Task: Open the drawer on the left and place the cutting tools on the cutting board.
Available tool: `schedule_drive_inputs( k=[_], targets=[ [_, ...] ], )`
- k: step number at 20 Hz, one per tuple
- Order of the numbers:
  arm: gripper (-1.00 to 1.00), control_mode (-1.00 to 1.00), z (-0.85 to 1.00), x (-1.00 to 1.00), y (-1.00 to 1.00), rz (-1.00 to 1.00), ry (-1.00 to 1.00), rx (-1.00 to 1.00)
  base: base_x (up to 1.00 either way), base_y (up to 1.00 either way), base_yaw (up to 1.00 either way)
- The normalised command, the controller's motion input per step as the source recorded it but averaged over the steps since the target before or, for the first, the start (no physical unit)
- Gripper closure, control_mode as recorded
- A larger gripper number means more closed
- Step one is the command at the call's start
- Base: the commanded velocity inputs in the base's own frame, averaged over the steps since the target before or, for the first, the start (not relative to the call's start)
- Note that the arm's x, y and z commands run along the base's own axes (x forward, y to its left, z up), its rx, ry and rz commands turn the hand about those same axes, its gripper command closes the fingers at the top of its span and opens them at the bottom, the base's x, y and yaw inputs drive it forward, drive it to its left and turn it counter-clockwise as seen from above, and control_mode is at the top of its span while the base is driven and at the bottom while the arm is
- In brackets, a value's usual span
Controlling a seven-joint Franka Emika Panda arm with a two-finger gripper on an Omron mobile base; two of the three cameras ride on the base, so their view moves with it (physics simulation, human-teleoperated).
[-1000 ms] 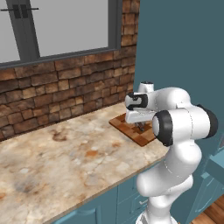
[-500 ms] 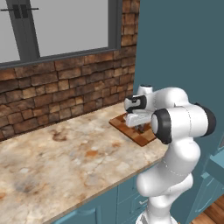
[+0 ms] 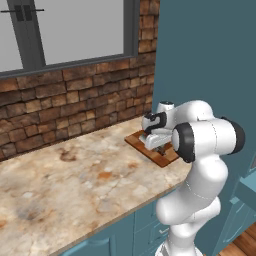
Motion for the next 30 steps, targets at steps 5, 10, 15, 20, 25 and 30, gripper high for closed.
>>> schedule_drive_inputs(
  k=[5, 10, 15, 20, 25, 30],
  targets=[
    [-1.0, -1.0, 0.0, 0.0, 0.0, 0.0, 0.0, 0.0, 0.0, 0.0, 0.0],
    [-1.0, -1.0, 0.0, 0.0, 0.0, 0.0, 0.0, 0.0, 0.0, 0.0, 0.0],
    [-1.0, -1.0, 0.01, -0.03, 0.0, -0.03, 0.0, 0.0, 0.0, 0.0, 0.0],
    [-1.0, -1.0, 0.3, -0.52, 0.02, -0.09, 0.0, 0.0, 0.0, 0.0, 0.0],
    [-1.0, -1.0, 0.54, -0.57, 0.06, -0.08, 0.0, -0.01, 0.0, 0.0, 0.0],
    [-1.0, -1.0, 0.48, -0.88, 0.17, -0.06, 0.0, -0.02, 0.0, 0.0, 0.0]
  ],
)
